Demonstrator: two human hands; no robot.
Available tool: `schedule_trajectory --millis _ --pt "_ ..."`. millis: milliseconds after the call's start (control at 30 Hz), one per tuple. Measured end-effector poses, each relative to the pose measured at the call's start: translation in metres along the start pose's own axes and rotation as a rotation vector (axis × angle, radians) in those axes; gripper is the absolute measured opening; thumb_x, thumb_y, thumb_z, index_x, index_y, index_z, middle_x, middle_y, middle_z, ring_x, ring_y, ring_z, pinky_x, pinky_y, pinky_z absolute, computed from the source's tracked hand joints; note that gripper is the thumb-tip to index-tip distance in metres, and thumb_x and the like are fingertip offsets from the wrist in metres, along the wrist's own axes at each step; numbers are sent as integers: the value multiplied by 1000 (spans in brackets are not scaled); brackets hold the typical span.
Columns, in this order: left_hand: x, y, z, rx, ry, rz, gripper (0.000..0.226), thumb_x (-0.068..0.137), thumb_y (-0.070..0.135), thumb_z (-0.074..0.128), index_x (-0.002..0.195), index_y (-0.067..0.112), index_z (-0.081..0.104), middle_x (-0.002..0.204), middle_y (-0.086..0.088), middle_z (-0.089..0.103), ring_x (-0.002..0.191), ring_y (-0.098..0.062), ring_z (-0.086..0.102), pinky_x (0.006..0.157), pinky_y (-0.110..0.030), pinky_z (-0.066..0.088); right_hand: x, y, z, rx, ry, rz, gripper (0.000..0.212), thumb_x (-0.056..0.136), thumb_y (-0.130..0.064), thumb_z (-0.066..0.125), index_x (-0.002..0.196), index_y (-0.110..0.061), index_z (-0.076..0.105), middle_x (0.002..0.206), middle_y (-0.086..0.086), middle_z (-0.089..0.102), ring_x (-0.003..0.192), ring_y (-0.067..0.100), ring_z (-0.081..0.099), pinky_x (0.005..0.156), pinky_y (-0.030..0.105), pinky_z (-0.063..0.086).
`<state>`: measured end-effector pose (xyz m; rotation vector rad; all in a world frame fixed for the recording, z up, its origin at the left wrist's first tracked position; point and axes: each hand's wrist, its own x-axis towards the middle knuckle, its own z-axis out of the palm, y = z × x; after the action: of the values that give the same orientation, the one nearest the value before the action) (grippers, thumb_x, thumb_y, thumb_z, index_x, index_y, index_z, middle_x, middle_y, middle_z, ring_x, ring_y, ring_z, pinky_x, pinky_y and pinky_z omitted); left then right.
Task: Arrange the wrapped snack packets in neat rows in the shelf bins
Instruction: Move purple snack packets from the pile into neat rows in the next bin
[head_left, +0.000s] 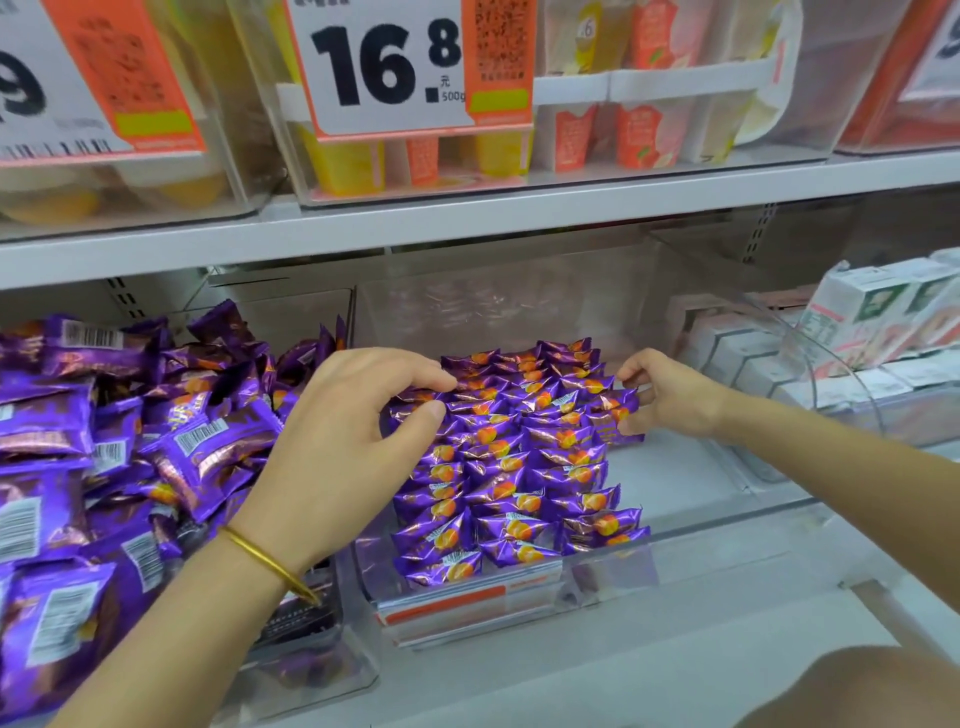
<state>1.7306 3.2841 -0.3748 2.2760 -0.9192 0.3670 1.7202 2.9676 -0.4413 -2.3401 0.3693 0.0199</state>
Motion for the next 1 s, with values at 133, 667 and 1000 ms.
schedule_trajectory --millis 133,667,1000 --pt "0 0 0 -7 -2 7 24 79 38 48 96 39 64 105 31 56 111 9 40 90 3 21 -4 -3 5 -31 -36 2 70 65 0 82 111 -14 31 113 5 44 91 19 52 73 28 49" --pt "0 3 0 -23 -2 0 21 78 33 51 93 39 65 102 32 57 110 10 40 88 4 21 1 -7 14 -171 46 -7 51 73 -8 78 104 -13 37 98 3 47 84 20 48 55 19 38" --pt "0 1 0 -20 -3 -8 22 79 33 50 93 40 65 103 31 58 110 8 42 88 4 22 -2 -8 9 -154 6 90 80 66 -12 84 126 -8 31 110 9 45 93 20 47 59 22 37"
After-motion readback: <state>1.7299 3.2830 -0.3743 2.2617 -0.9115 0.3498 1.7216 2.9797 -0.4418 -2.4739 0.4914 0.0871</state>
